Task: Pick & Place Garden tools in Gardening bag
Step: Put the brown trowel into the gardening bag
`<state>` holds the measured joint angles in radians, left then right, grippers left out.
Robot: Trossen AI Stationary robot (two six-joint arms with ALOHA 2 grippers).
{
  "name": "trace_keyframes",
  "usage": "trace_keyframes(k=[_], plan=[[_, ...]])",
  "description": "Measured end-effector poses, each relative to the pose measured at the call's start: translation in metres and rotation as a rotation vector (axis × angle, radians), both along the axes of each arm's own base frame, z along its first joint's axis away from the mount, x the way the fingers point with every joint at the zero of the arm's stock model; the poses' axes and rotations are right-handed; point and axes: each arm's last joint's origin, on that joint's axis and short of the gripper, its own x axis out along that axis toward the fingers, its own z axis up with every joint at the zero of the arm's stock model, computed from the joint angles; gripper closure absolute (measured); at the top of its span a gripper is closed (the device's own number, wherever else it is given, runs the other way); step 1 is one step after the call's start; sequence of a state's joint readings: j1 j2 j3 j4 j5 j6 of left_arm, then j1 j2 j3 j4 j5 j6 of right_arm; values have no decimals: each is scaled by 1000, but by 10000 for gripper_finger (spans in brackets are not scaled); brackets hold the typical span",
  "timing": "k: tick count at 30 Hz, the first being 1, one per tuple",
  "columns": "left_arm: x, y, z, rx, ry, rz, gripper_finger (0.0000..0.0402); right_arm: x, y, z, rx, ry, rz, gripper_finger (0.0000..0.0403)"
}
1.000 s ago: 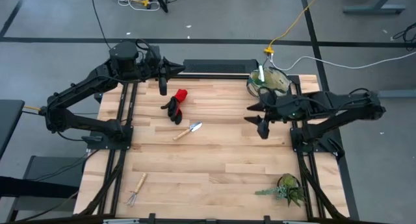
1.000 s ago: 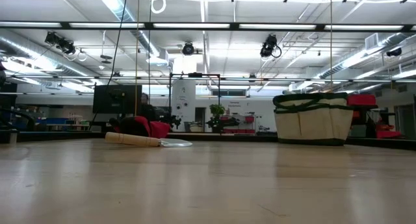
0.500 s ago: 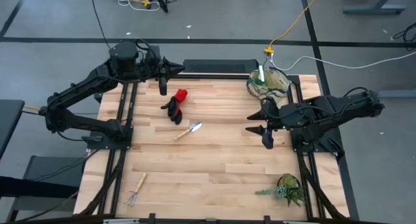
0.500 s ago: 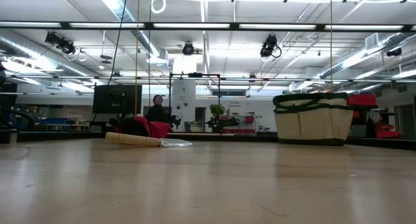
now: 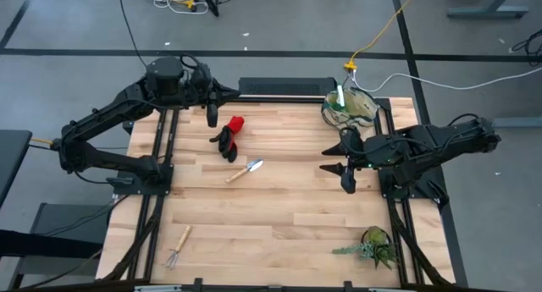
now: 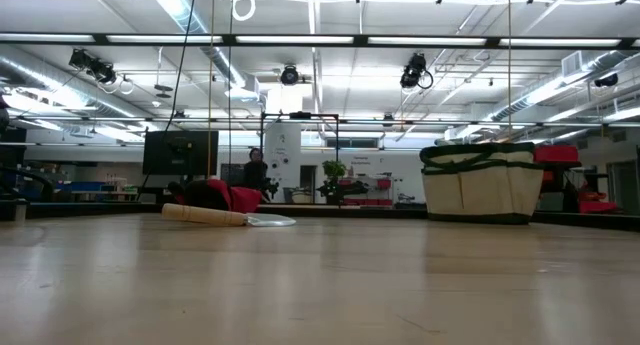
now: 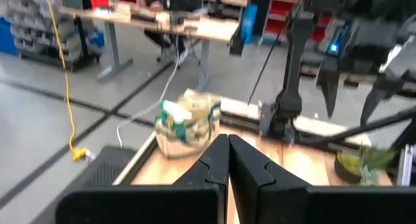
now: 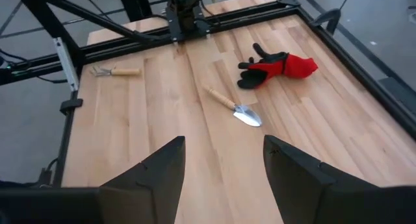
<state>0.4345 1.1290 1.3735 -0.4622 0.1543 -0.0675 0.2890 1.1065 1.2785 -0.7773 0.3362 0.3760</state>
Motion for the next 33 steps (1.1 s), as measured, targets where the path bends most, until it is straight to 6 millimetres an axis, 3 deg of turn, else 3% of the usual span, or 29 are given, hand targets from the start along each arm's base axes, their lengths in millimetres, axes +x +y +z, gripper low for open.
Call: trace_keyframes(k=[6, 17, 27, 33], plan=[[-2, -1, -12, -56, 115, 6, 390, 0, -2, 0, -34, -10, -51, 195], [-4, -3, -17, -103, 152, -25, 390, 0, -3, 0, -51, -14, -76, 195], [3, -25, -28, -172, 258, -109, 390, 1, -4, 0, -56, -13, -88, 195], [9, -36, -48, -201, 325, -127, 390, 2, -8, 0, -57, -10, -108, 195]])
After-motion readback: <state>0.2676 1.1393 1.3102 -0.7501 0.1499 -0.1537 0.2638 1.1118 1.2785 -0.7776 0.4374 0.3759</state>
